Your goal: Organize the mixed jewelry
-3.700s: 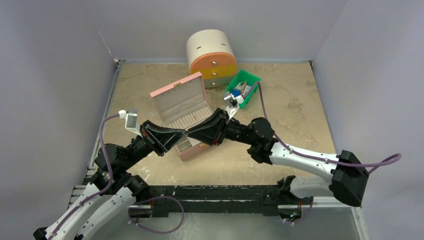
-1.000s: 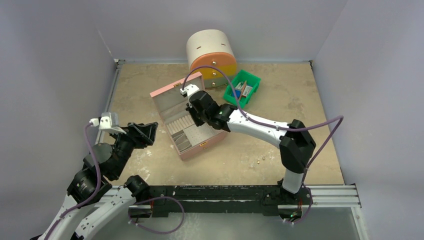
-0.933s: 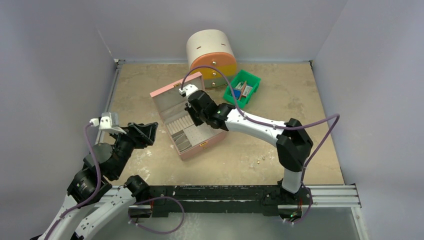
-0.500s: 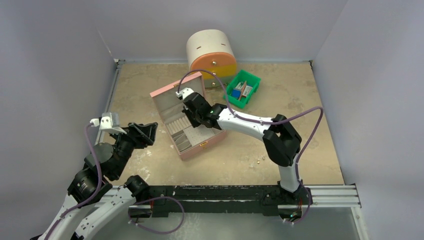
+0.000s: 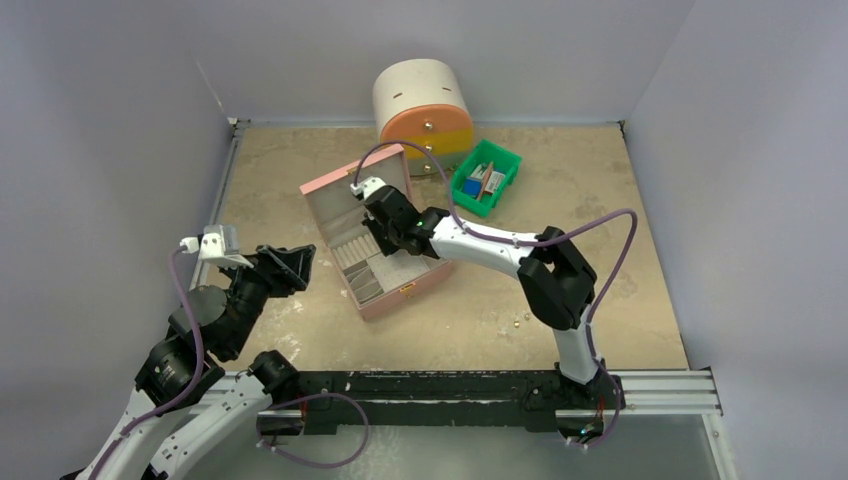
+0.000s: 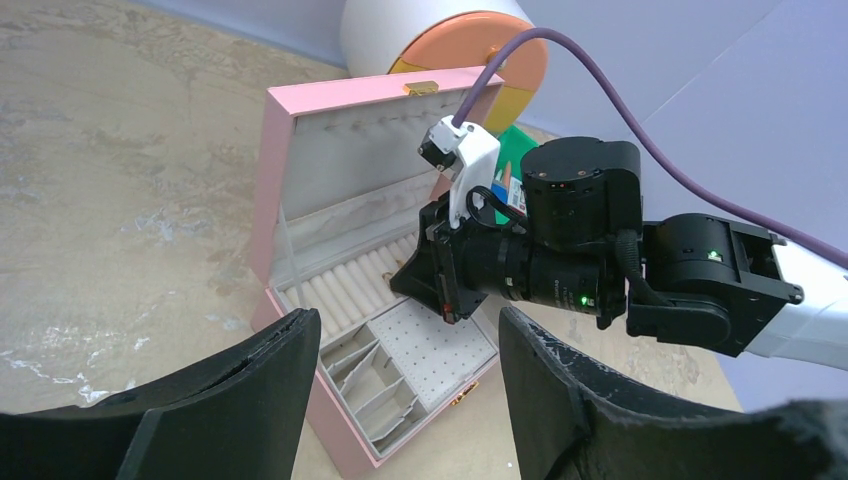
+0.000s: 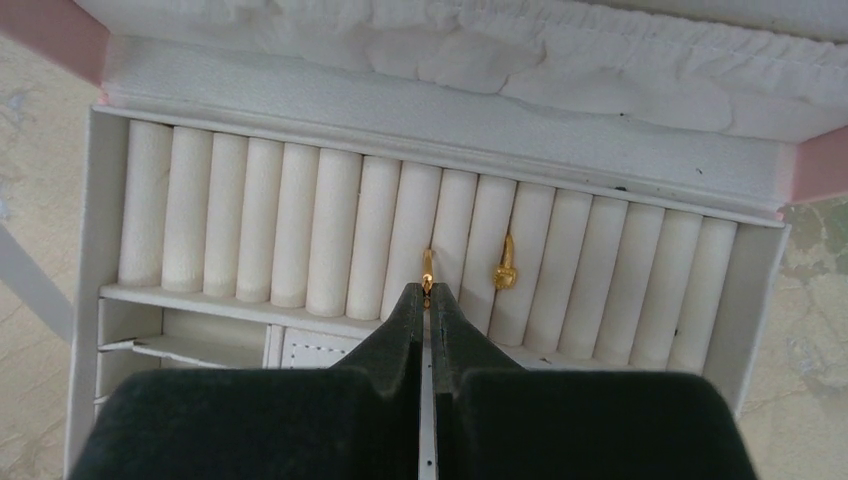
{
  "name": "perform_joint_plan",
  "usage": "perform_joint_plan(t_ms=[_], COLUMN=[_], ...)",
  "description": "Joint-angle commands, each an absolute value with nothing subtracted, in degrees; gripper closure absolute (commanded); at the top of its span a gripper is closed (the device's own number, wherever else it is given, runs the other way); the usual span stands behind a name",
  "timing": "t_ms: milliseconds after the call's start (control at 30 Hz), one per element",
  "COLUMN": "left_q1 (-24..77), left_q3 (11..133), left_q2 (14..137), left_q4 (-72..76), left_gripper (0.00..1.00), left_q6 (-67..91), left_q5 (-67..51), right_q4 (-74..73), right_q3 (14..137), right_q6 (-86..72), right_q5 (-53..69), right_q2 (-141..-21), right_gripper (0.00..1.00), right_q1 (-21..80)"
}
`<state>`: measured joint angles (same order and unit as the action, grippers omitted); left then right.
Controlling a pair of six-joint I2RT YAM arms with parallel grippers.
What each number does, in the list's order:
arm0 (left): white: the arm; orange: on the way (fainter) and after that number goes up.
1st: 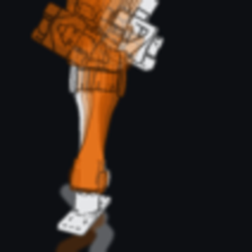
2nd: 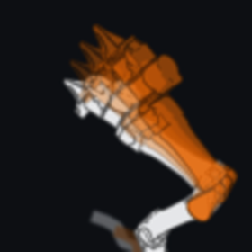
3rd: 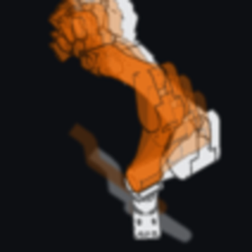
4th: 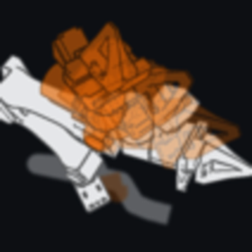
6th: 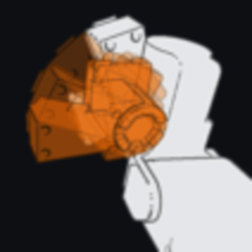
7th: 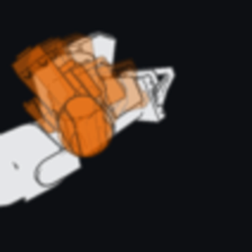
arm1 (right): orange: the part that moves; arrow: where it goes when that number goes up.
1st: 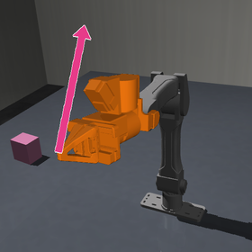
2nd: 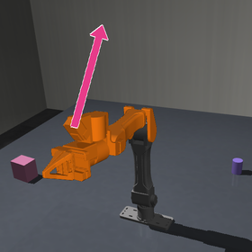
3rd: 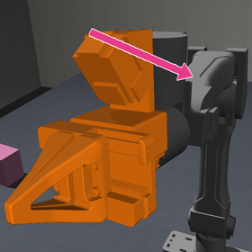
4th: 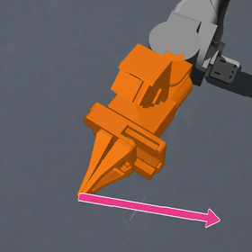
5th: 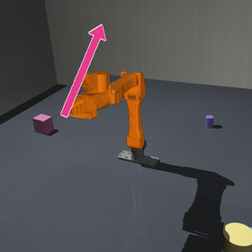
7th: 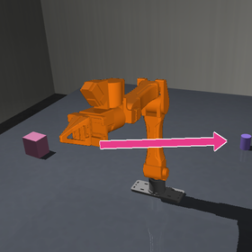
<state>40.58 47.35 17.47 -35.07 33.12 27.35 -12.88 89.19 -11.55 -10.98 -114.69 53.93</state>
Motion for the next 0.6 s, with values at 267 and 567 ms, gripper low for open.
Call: perform_joint_plan(t_ms=[267,567], left_q1=[40.17,39.99], left_q3=[47.53,47.4], left_q2=[17.78,17.94], left_q4=[-33.66,-33.66], left_gripper=[0.34,0.34], left_q6=[31.64,31.64], left_q5=[27.92,27.86], right_q4=[-11.23,-10.02], right_q3=[91.71,91.05], right_q6=[-13.15,-13.61], right_q5=[-11.8,-11.52], right_q2=[-117.64,-119.38], right_gripper=[1.0,0.97], right_q1=[52.64,51.99])
